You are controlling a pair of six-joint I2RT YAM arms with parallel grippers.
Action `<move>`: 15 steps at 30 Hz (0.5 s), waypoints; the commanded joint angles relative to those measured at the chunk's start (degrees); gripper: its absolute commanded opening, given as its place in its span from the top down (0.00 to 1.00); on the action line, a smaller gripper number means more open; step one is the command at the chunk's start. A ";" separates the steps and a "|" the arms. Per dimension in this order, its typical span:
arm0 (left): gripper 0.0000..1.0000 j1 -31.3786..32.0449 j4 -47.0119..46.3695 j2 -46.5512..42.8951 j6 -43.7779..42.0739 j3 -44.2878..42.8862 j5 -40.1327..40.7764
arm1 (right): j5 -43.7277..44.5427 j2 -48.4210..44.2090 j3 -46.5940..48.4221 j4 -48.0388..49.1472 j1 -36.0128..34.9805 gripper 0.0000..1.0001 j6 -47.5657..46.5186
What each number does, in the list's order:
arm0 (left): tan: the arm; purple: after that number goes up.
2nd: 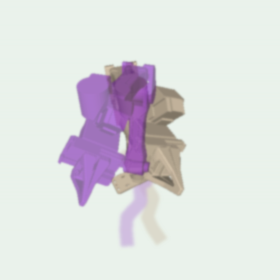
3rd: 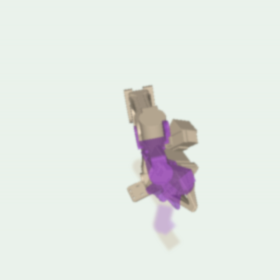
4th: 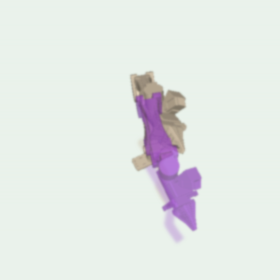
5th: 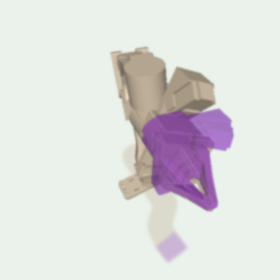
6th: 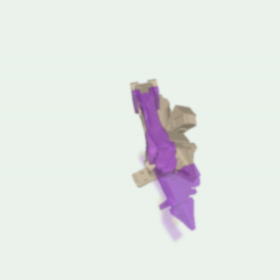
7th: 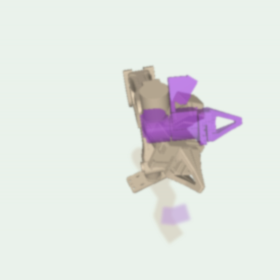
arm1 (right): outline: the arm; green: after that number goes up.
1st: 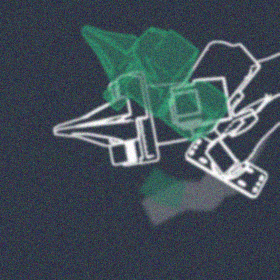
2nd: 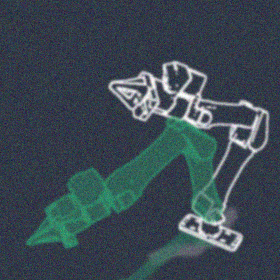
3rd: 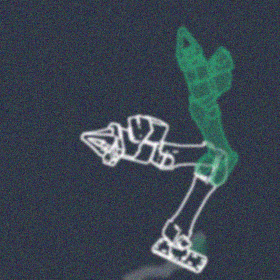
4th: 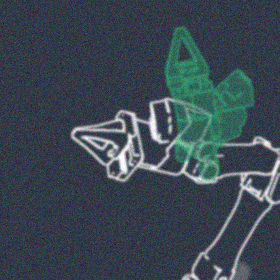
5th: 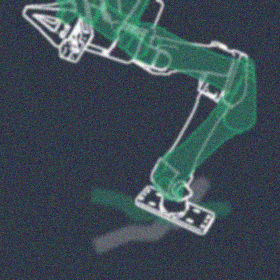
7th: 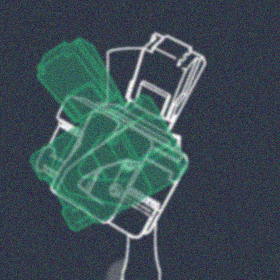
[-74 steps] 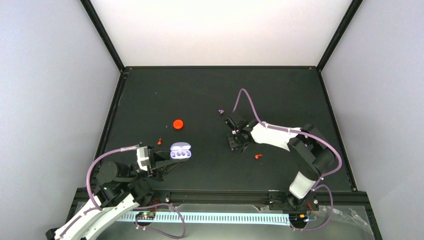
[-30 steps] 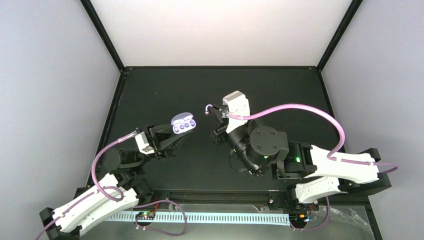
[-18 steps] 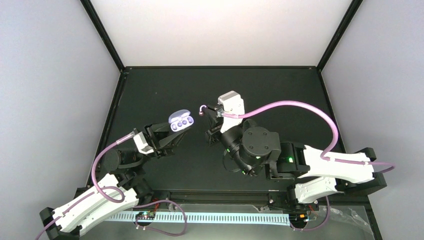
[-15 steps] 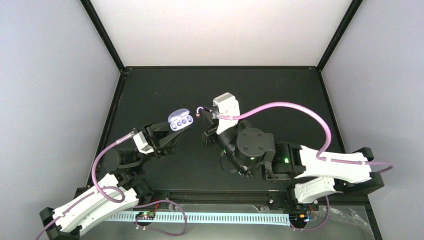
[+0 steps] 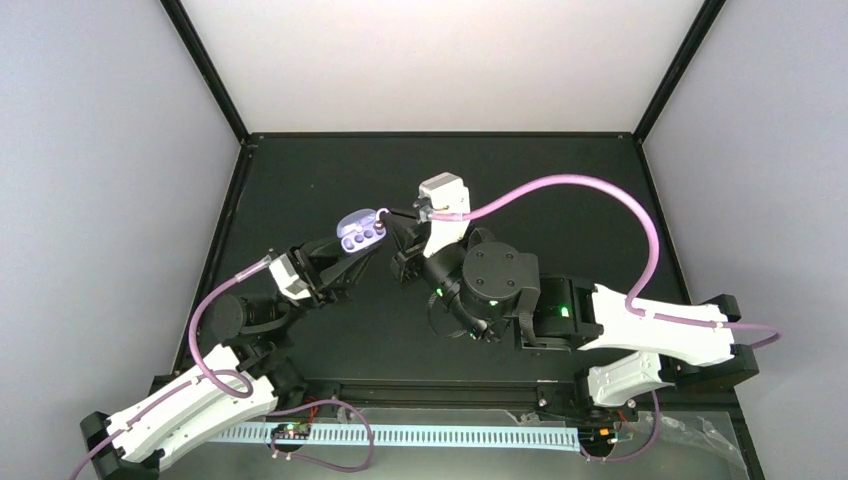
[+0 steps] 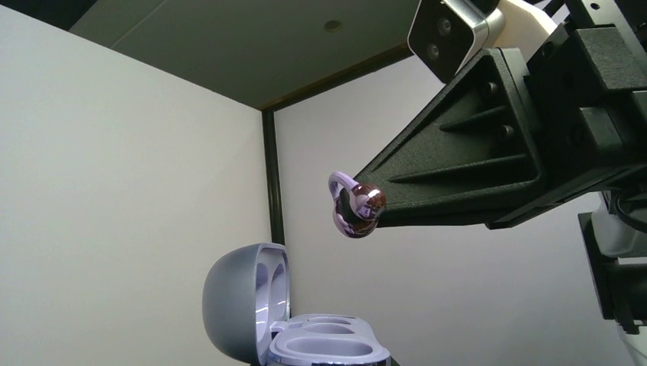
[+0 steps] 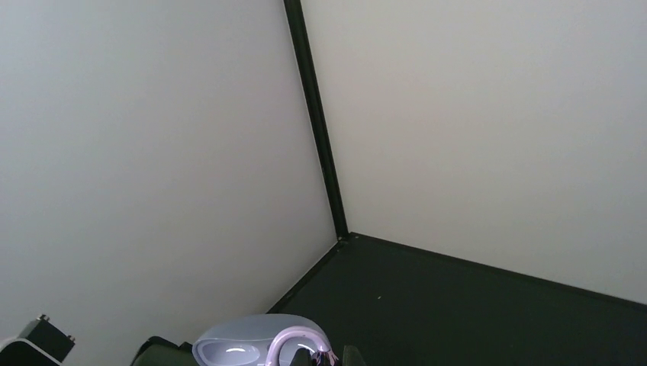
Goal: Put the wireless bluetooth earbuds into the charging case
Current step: Place the earbud in the charging case.
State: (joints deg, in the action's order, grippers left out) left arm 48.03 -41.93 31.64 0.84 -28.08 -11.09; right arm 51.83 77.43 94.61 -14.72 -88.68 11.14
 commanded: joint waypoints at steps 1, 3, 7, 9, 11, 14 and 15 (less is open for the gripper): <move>0.98 0.13 -2.19 0.26 1.13 -2.25 1.65 | -3.17 0.62 2.07 -2.07 1.30 0.99 6.38; 0.98 0.14 -2.34 0.31 1.45 -2.25 2.08 | -3.40 1.21 2.85 -3.09 1.50 0.99 7.06; 0.98 0.13 -2.54 0.41 1.84 -2.55 2.69 | -4.06 1.40 2.75 -3.82 2.08 0.99 8.11; 0.98 0.18 -2.53 0.41 2.03 -2.67 2.82 | -4.11 1.46 2.46 -3.78 2.36 0.99 8.38; 0.99 0.14 -2.54 0.44 2.35 -2.77 2.77 | -4.24 1.78 2.25 -3.89 2.66 0.99 8.65; 0.99 0.18 -2.67 0.44 2.63 -2.69 2.87 | -4.11 2.02 1.93 -3.97 3.03 0.99 8.94; 0.99 0.14 -2.63 0.41 2.67 -2.69 2.91 | -4.12 2.05 1.64 -3.80 3.03 0.99 8.95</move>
State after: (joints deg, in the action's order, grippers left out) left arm 48.03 -42.00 31.64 2.61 -28.08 -9.08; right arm 47.51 79.13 96.20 -18.83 -86.15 18.35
